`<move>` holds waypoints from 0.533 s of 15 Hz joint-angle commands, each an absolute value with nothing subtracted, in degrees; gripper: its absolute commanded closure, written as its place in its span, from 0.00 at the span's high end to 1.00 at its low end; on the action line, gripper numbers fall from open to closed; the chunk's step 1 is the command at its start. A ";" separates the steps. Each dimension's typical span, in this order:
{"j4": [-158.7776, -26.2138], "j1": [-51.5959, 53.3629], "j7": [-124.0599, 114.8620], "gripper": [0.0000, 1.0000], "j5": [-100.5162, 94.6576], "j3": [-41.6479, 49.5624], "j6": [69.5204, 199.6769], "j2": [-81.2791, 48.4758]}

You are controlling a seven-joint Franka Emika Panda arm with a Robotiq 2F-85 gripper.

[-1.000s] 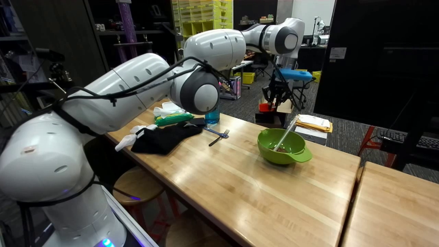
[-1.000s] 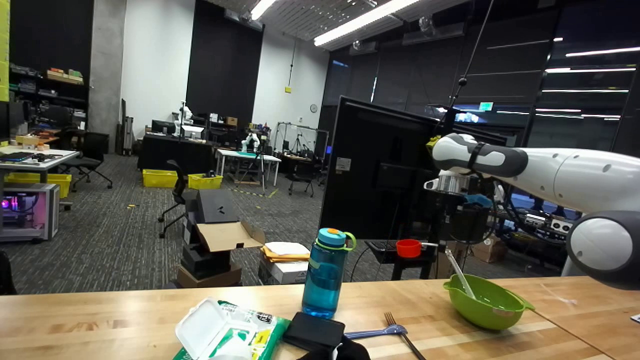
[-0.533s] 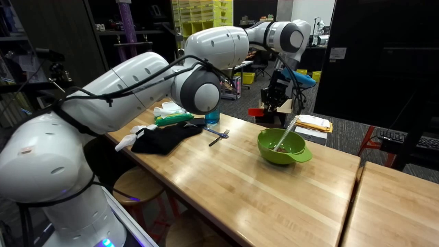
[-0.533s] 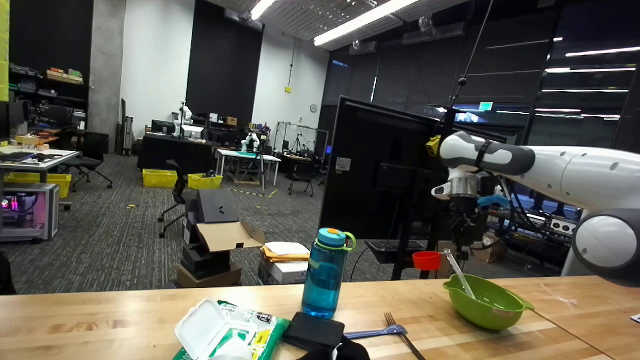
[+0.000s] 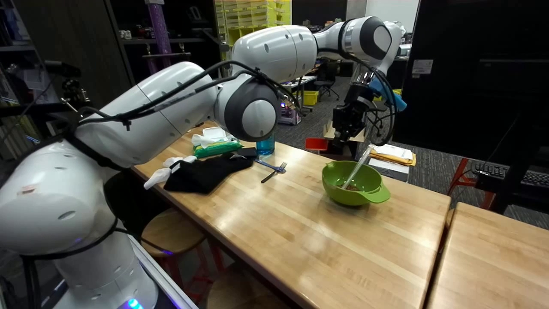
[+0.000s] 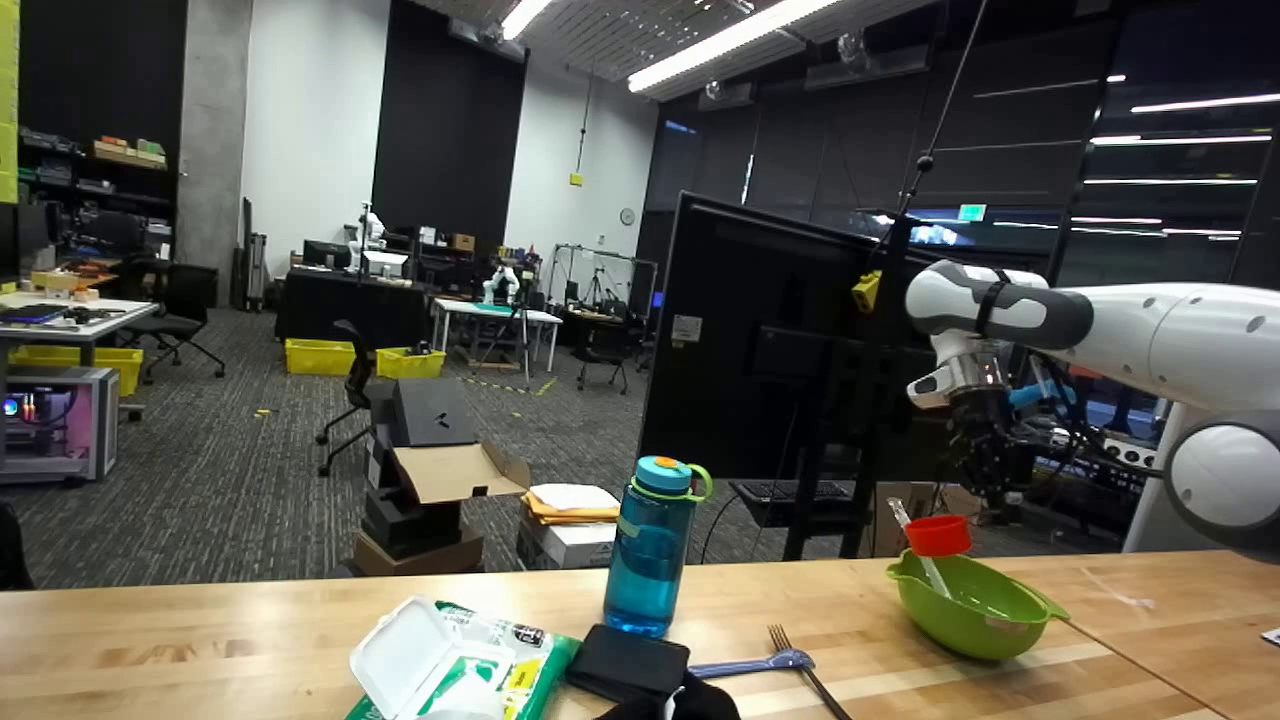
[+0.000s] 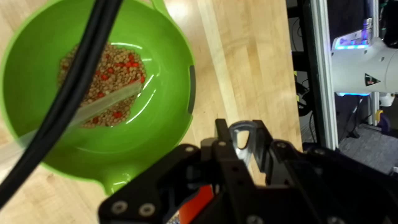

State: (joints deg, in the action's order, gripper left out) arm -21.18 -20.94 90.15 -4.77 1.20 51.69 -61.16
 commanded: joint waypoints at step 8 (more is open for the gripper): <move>-22.77 -25.55 100.84 0.06 -8.97 5.43 45.63 -55.43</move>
State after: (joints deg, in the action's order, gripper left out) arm -21.20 -24.16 98.42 -8.88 5.11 46.53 -58.15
